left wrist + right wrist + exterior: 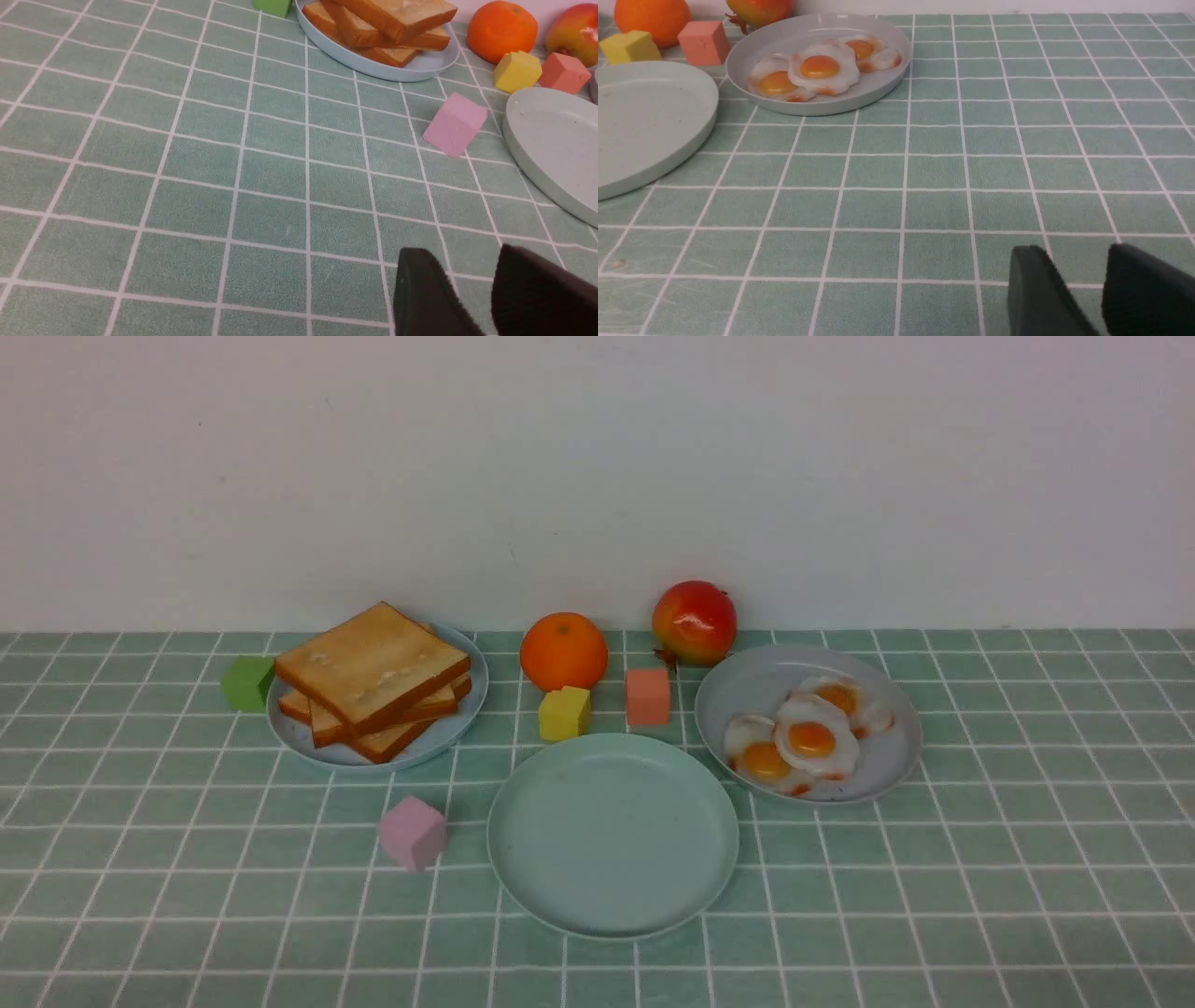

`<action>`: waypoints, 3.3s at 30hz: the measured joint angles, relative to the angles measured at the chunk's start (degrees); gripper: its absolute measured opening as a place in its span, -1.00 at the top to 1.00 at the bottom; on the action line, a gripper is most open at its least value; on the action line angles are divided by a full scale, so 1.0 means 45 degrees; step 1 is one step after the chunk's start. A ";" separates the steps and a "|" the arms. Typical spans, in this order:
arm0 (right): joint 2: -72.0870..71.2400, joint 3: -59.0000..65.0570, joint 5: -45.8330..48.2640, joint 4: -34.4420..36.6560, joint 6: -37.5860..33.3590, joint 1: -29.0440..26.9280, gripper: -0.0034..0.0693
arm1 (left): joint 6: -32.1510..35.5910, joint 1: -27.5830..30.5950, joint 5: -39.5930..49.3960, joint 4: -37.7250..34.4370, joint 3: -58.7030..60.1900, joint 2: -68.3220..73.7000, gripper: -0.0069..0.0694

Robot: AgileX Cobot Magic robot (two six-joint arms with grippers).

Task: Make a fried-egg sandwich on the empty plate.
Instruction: Use the left arm to grab a slice of bread

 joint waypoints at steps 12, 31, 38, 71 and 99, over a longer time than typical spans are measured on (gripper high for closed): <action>0.0000 0.0000 0.0000 0.0000 0.0000 0.0000 0.25 | 0.0000 0.0000 0.0000 0.0000 0.0000 0.0000 0.19; 0.0000 0.0000 0.0000 0.0000 0.0000 0.0000 0.25 | -0.4032 0.0000 -0.5855 -0.5958 0.0000 0.0000 0.20; 0.0000 0.0000 0.0000 0.0000 0.0000 0.0000 0.25 | -0.2399 0.0000 -0.1531 -0.4254 -0.2975 0.1146 0.56; 0.7087 -1.0352 0.7837 0.4303 -0.1462 0.1506 0.90 | 0.2557 -0.3466 0.6146 0.1447 -1.6730 1.9711 0.81; 0.8158 -1.3091 0.7857 0.3939 -0.2996 0.4208 0.89 | 0.5578 -0.2008 0.5831 0.3132 -2.2886 2.7095 -0.57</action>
